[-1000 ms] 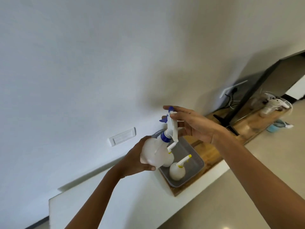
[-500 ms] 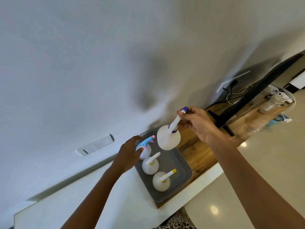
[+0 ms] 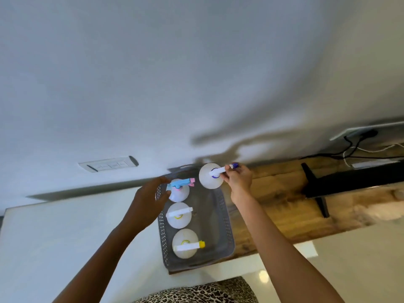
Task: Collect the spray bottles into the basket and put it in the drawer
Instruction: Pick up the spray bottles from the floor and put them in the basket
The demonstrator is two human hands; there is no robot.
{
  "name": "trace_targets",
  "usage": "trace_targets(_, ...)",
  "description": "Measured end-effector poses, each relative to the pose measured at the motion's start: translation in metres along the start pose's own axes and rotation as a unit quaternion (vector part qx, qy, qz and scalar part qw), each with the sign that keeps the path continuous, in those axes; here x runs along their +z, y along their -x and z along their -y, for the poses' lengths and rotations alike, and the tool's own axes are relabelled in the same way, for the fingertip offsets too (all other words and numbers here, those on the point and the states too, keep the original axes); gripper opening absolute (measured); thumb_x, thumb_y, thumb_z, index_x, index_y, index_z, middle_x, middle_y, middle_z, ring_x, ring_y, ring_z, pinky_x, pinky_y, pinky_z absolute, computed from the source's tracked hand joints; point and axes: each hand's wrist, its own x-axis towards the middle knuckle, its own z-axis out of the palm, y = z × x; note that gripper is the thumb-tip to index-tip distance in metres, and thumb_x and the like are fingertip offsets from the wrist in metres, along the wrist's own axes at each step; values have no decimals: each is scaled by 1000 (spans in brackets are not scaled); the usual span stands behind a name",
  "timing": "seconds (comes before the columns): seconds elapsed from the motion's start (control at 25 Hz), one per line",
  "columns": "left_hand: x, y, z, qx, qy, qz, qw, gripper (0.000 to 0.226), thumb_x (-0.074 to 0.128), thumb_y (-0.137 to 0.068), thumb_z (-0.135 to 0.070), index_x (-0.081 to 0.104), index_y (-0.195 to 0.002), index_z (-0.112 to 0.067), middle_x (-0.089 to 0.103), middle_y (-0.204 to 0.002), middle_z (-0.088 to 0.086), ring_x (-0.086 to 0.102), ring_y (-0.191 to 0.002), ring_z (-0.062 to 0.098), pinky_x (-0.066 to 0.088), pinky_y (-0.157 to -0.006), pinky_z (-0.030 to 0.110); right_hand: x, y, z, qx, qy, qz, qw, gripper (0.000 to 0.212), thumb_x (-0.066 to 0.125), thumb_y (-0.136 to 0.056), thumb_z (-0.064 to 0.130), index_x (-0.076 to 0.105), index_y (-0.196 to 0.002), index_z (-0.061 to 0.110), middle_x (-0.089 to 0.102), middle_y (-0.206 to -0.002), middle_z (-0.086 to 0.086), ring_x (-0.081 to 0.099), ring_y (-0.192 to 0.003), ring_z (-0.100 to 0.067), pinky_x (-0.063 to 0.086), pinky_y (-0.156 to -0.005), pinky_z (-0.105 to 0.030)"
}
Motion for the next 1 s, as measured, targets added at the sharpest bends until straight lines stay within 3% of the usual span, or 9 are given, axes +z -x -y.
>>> trace_targets(0.16,15,5,12,-23,1,-3,1000,26,61,-84,-15,59,-109,-20,63,-120,0,53,-104,12,42,-92,30,10,-24,-21,29,18,-5,999,15,58,-86,-6,54,-100,-1,53,-102,-22,59,-98,-34,51,-93,-48)
trace_targets(0.32,23,4,16,-33,-1,-9,999,25,61,-84,-12,60,-109,-17,62,-122,3,51,-103,11,43,-94,32,18,-38,-41,63,40,-16,997,26,59,-85,-7,54,-110,-7,54,-120,-30,58,-107,-38,54,-88,-42)
trace_targets(0.44,26,3,19,-33,0,-10,999,25,61,-84,-10,60,-108,-17,62,-122,3,52,-102,11,43,-93,31,22,-45,-51,76,59,-15,995,27,58,-85,-8,53,-112,-6,53,-121,-28,57,-109,-38,54,-89,-41)
trace_targets(0.64,29,6,28,-42,4,-8,999,25,60,-84,-10,60,-108,-19,62,-121,0,51,-102,9,42,-90,29,35,-54,-55,57,118,-11,991,27,62,-85,-1,56,-111,-3,57,-119,-23,59,-96,-28,55,-88,-39)
trace_targets(0.88,29,7,28,-38,-3,-8,999,24,59,-85,-11,60,-107,-18,62,-121,1,51,-101,9,42,-89,28,35,-52,-56,56,140,-11,989,31,65,-84,1,56,-114,-2,58,-120,-24,62,-103,-34,56,-89,-43)
trace_targets(1.0,27,8,25,-33,-2,-13,999,24,59,-85,-10,60,-109,-17,61,-124,4,50,-103,10,42,-92,29,34,-48,-51,44,166,-4,985,43,68,-82,5,53,-122,-1,55,-125,-22,60,-109,-35,54,-91,-45)
